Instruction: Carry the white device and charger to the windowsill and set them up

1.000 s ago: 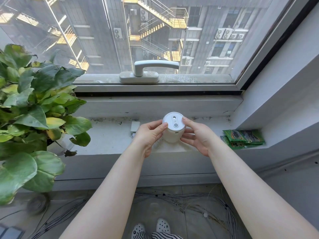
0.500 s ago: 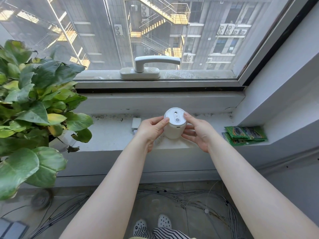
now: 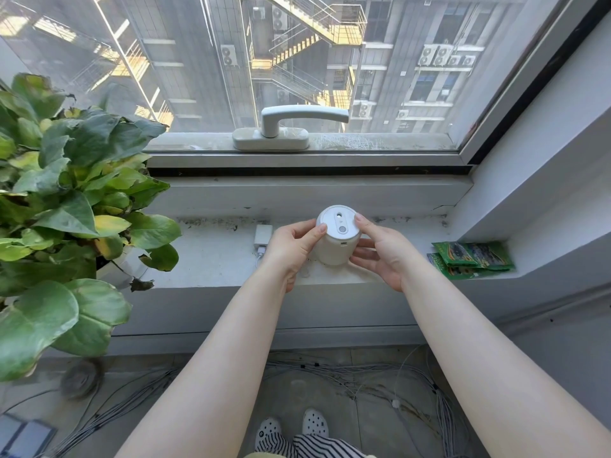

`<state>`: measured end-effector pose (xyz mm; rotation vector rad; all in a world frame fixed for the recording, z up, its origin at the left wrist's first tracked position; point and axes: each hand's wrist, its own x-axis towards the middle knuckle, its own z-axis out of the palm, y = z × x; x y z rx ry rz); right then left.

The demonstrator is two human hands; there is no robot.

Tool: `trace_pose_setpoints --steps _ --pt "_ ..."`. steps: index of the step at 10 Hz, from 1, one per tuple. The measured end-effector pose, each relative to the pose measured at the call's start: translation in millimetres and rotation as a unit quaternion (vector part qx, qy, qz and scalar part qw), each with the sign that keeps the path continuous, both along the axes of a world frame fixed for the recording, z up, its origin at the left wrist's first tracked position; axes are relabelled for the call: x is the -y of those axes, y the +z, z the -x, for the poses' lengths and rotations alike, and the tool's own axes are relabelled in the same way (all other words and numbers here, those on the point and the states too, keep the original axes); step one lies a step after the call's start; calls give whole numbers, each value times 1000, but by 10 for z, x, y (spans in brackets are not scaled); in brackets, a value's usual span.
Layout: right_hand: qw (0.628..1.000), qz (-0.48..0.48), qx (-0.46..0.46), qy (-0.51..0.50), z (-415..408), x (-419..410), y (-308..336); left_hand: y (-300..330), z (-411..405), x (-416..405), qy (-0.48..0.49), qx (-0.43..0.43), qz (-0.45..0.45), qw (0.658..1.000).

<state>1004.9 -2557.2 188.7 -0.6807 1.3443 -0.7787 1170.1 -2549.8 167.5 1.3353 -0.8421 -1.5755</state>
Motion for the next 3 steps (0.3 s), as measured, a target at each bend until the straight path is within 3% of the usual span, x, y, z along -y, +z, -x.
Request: trace_pose_setpoints --steps 3 --pt "1000 2 -22 -8 -3 -21 50 -5 -27 41 31 36 -7 999"
